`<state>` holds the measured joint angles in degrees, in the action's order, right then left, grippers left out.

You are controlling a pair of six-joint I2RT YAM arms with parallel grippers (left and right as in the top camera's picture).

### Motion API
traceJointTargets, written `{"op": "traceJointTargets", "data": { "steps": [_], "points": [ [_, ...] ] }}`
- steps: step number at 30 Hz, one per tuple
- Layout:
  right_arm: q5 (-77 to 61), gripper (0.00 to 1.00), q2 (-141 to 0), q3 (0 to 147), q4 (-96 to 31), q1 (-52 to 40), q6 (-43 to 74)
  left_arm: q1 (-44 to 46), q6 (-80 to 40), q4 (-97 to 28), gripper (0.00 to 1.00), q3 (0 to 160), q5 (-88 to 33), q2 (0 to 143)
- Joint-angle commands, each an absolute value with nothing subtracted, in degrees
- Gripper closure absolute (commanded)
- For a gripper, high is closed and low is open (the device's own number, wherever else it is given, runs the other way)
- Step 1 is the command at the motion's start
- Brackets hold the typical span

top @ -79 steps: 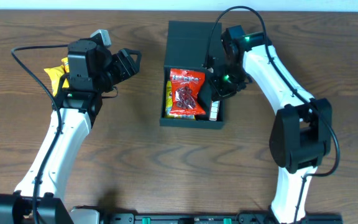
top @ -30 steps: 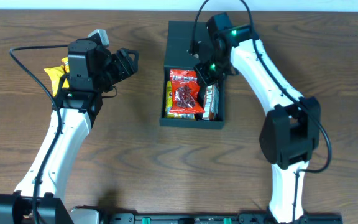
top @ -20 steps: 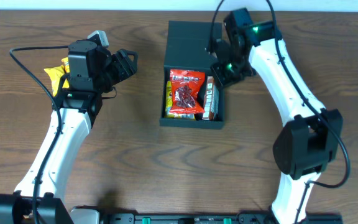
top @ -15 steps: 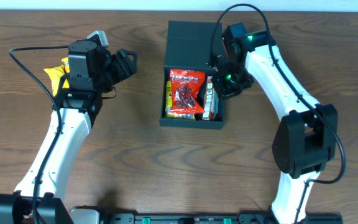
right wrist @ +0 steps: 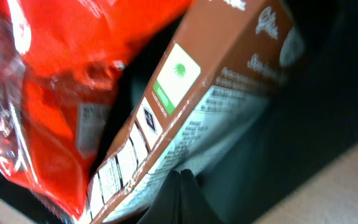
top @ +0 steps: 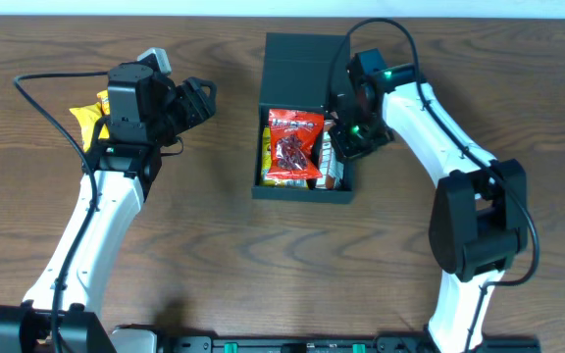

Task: Pack container

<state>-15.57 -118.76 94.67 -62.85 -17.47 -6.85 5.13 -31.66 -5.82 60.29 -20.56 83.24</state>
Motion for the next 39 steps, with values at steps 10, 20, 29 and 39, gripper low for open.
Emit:
{"op": "traceJointTargets", "data": {
  "steps": [10, 20, 29, 39],
  "points": [
    [-16.51, 0.98, -122.04, 94.32, -60.18, -21.63, -7.33, 4.84, -30.83, -7.51, 0.36, 60.97, -20.6, 82.72],
    [-15.22, 0.98, -123.74, 94.32, -57.41, -21.63, -7.33, 4.84, -30.81, -7.81, 0.36, 60.97, -20.6, 82.72],
    [-15.22, 0.98, -124.7, 98.3, -59.05, -21.12, -7.31, 4.8, -27.7, -9.13, 0.37, 61.04, -20.43, 82.7],
    [-14.94, 0.98, -122.32, 124.44, -68.79, -17.26, -7.35, 4.78, -20.88, -26.41, 0.39, 72.62, 6.17, 82.7]
  ]
}}
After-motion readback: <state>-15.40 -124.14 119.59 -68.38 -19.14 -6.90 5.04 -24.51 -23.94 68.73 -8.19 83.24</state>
